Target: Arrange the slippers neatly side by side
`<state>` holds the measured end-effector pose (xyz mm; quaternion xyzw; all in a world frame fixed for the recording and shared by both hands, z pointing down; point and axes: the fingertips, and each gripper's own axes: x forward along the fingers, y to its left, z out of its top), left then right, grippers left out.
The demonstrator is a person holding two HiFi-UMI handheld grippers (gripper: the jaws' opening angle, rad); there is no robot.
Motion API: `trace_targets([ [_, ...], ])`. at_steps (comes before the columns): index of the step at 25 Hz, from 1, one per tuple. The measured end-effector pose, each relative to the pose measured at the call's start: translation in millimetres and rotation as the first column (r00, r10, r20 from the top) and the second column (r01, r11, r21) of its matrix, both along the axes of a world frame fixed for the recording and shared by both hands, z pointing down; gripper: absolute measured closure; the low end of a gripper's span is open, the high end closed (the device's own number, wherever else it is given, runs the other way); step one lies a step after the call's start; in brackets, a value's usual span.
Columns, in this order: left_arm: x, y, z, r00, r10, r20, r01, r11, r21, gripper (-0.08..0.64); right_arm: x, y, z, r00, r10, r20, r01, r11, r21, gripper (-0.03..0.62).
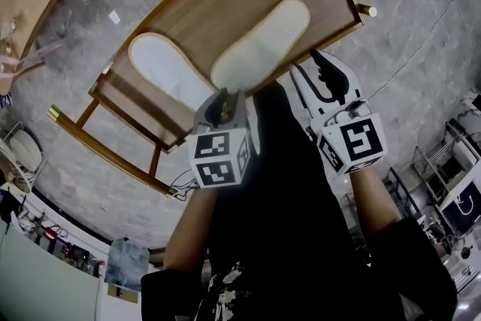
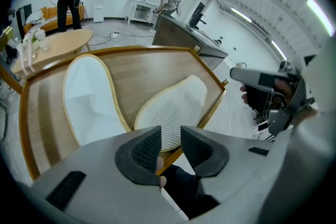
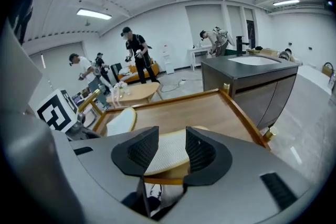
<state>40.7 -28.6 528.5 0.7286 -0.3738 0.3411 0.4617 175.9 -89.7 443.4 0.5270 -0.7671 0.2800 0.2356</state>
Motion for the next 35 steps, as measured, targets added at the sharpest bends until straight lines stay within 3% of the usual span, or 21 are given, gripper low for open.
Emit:
trace_targets([
  [5,12,-7,3,1.0,-0.019,0.0,0.019,1.0,0.001,0.453,14,7,25,0.998,-0.064,-0.003,0.063,0.994,-0.093,0.44],
  [10,19,-40,0,0.996,-0.083,-0.022,0.084,0.996,0.032,0.453,6,11,40,0.992,-0.124,0.024,0.126,0.982,-0.137,0.44],
  [15,26,-60,3,0.995,-0.09,-0.04,0.091,0.996,0.028,0.433,-2,19,55,0.98,-0.19,0.056,0.197,0.961,-0.195,0.44],
  [19,30,-60,11,0.996,-0.082,-0.047,0.082,0.997,-0.002,0.419,0,27,66,0.98,-0.19,0.061,0.199,0.951,-0.235,0.44],
  [26,25,-67,21,0.987,-0.15,-0.056,0.147,0.988,-0.048,0.416,-3,38,84,0.978,-0.168,0.127,0.199,0.931,-0.306,0.44],
  [35,24,-66,23,0.989,-0.139,-0.047,0.136,0.989,-0.052,0.416,-26,40,93,0.972,-0.113,0.208,0.181,0.92,-0.348,0.44],
])
